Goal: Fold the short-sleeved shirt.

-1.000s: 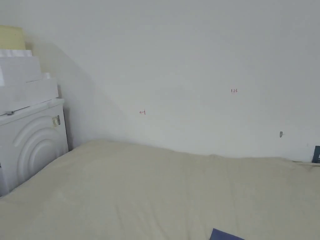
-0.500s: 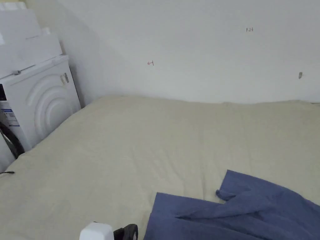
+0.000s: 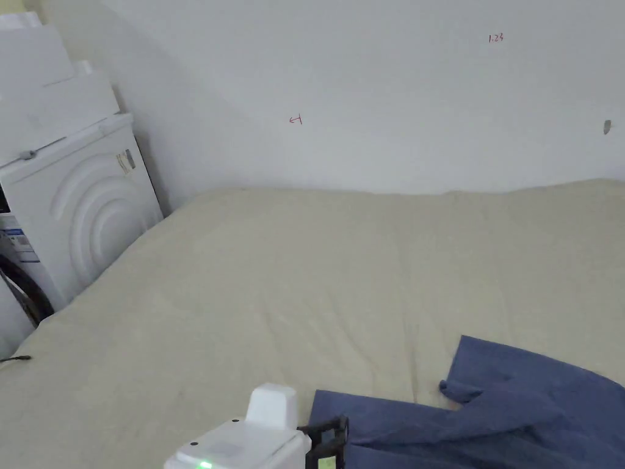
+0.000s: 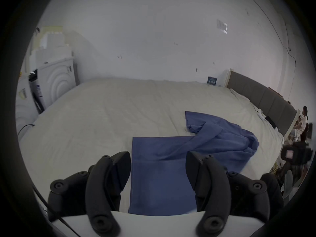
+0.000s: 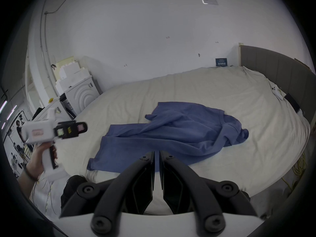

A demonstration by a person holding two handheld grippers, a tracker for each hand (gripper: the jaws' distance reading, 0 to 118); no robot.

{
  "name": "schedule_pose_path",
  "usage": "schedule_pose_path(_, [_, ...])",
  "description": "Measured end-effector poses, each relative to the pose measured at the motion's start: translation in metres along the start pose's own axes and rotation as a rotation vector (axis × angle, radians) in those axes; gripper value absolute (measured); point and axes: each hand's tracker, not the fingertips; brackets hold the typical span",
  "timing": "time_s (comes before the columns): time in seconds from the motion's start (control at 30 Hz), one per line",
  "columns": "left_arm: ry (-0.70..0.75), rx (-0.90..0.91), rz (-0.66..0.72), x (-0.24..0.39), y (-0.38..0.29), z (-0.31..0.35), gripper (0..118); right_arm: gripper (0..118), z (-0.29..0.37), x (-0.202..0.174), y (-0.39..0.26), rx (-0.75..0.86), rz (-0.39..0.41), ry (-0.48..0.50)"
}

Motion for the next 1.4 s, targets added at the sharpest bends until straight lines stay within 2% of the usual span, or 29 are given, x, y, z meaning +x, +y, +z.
schedule_pose_path(0.07, [-0.006, -0.088, 0.041, -0.015, 0.013, -0.043, 82, 6, -0.004, 0.008, -0.003, -0.018, -0.019, -0.016])
schedule_pose_path(0.17, [0.065, -0.18, 0.036, -0.029, 0.024, -0.102, 82, 6, -0.012, 0.019, -0.006, -0.048, -0.033, -0.044])
schedule_pose_path(0.27, [0.035, -0.287, 0.093, -0.042, 0.026, -0.145, 82, 6, -0.023, 0.028, -0.009, -0.075, -0.066, -0.053])
schedule_pose_path(0.37, [0.087, -0.322, 0.038, -0.043, 0.025, -0.171, 82, 6, -0.03, 0.034, -0.012, -0.091, -0.087, -0.054])
schedule_pose_path(0.47, [0.06, -0.383, 0.002, -0.038, 0.018, -0.184, 81, 6, -0.035, 0.037, -0.011, -0.113, -0.088, -0.059])
schedule_pose_path(0.57, [0.108, -0.369, -0.07, -0.025, 0.008, -0.185, 76, 6, -0.043, 0.041, -0.014, -0.13, -0.089, -0.076])
schedule_pose_path(0.6, [0.095, -0.355, -0.077, -0.022, 0.007, -0.182, 68, 6, -0.044, 0.042, -0.015, -0.132, -0.089, -0.076])
schedule_pose_path(0.63, [0.088, -0.348, -0.081, -0.019, 0.007, -0.18, 56, 6, -0.045, 0.042, -0.017, -0.134, -0.091, -0.075])
schedule_pose_path(0.7, [0.066, -0.338, -0.096, -0.01, 0.004, -0.176, 20, 7, -0.049, 0.042, -0.018, -0.145, -0.097, -0.065])
schedule_pose_path(0.77, [0.08, -0.34, -0.2, 0.004, 0.0, -0.177, 12, 7, -0.051, 0.041, -0.018, -0.152, -0.089, -0.063])
schedule_pose_path(0.83, [0.107, -0.362, -0.285, 0.012, -0.004, -0.183, 11, 8, -0.054, 0.04, -0.013, -0.149, -0.046, -0.053])
schedule_pose_path(0.9, [0.1, -0.429, -0.292, 0.011, 0.001, -0.194, 11, 12, -0.062, 0.042, 0.006, -0.124, 0.076, -0.047])
schedule_pose_path(0.93, [0.1, -0.46, -0.256, 0.01, 0.005, -0.198, 11, 21, -0.069, 0.043, 0.018, -0.103, 0.148, -0.054])
schedule_pose_path(0.97, [0.107, -0.485, -0.214, 0.009, 0.01, -0.201, 11, 38, -0.081, 0.047, 0.034, -0.106, 0.221, -0.066])
schedule_pose_path(1.0, [0.107, -0.51, -0.194, 0.008, 0.013, -0.205, 11, 60, -0.096, 0.053, 0.053, -0.131, 0.273, -0.079])
schedule_pose_path(1.03, [0.105, -0.529, -0.201, 0.007, 0.015, -0.208, 11, 74, -0.113, 0.059, 0.072, -0.153, 0.306, -0.072])
schedule_pose_path(1.07, [0.103, -0.541, -0.205, 0.009, 0.02, -0.209, 11, 81, -0.13, 0.066, 0.089, -0.178, 0.33, -0.048])
schedule_pose_path(1.2, [0.103, -0.565, -0.197, 0.006, 0.02, -0.215, 11, 82, -0.221, 0.09, 0.156, -0.351, 0.491, -0.019])
schedule_pose_path(1.33, [0.094, -0.567, -0.171, 0.002, 0.021, -0.215, 11, 82, -0.309, 0.111, 0.197, -0.516, 0.581, -0.036])
schedule_pose_path(1.4, [0.09, -0.563, -0.157, 0.0, 0.019, -0.215, 11, 82, -0.348, 0.121, 0.206, -0.597, 0.65, -0.045])
